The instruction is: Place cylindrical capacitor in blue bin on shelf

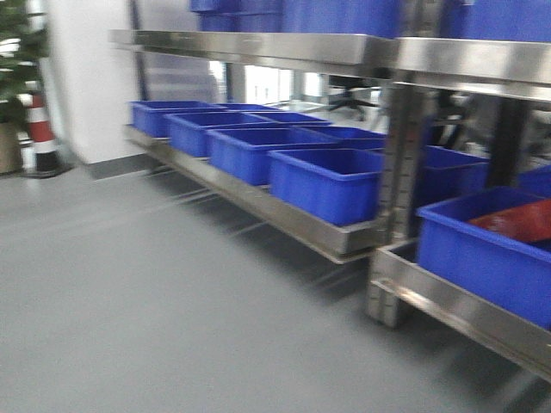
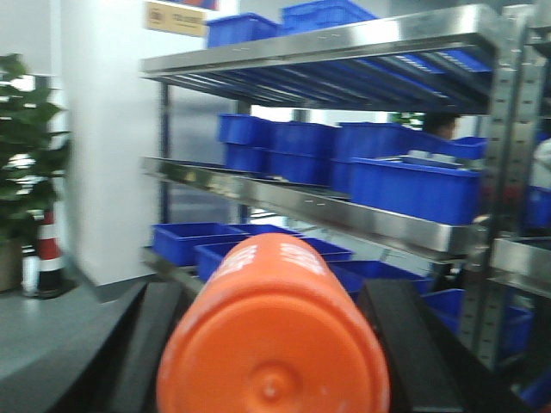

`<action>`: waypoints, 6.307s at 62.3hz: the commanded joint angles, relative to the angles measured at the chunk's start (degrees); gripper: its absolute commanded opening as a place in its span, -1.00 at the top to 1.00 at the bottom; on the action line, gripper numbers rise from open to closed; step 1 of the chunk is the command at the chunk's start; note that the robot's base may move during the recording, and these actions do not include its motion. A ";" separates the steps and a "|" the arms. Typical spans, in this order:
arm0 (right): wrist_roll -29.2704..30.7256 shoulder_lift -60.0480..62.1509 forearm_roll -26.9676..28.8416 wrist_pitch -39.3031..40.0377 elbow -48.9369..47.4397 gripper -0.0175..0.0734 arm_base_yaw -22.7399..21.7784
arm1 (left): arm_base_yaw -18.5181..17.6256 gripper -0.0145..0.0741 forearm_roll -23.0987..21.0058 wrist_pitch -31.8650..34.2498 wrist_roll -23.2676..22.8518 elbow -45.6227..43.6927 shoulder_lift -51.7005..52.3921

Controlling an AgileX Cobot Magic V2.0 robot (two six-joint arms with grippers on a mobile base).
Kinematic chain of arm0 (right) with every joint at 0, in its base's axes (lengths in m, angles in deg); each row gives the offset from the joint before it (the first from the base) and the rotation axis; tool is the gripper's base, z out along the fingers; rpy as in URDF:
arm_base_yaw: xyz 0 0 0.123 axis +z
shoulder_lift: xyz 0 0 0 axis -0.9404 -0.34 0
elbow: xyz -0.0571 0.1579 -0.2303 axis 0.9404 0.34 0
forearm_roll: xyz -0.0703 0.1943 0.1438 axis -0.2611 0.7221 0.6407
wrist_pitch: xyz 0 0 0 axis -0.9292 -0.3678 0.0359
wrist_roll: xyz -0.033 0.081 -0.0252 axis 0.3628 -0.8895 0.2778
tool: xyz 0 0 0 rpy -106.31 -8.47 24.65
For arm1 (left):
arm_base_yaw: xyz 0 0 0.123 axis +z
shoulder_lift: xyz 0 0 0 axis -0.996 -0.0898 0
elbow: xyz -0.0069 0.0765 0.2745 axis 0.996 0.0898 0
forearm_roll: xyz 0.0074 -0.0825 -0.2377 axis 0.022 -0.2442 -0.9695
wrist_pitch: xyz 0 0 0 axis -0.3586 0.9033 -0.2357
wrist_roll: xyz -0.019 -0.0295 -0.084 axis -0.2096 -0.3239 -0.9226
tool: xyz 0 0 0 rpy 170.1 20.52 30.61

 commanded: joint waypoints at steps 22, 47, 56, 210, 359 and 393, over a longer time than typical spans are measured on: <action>0.24 0.28 -0.58 1.69 -0.08 0.97 -0.08 | 0.09 0.92 0.13 1.62 -0.02 0.04 0.10; 0.24 0.28 -0.58 1.69 -0.08 0.97 -0.08 | 0.09 0.92 0.13 1.62 -0.02 0.04 0.10; 0.24 0.28 -0.58 1.69 -0.08 0.97 -0.08 | 0.09 0.92 0.13 1.62 -0.02 0.04 0.10; 0.24 0.28 -0.58 2.98 -0.08 0.97 -0.08 | 0.09 0.92 0.13 1.62 -0.02 0.04 0.10; 0.43 -30.98 2.94 11.57 -18.50 0.56 20.29 | -31.72 0.92 -3.28 15.43 -0.02 -27.82 -47.62; 0.43 -11.76 0.58 14.37 -2.68 0.98 20.29 | -31.72 0.92 -3.28 16.28 -0.02 -6.71 -29.14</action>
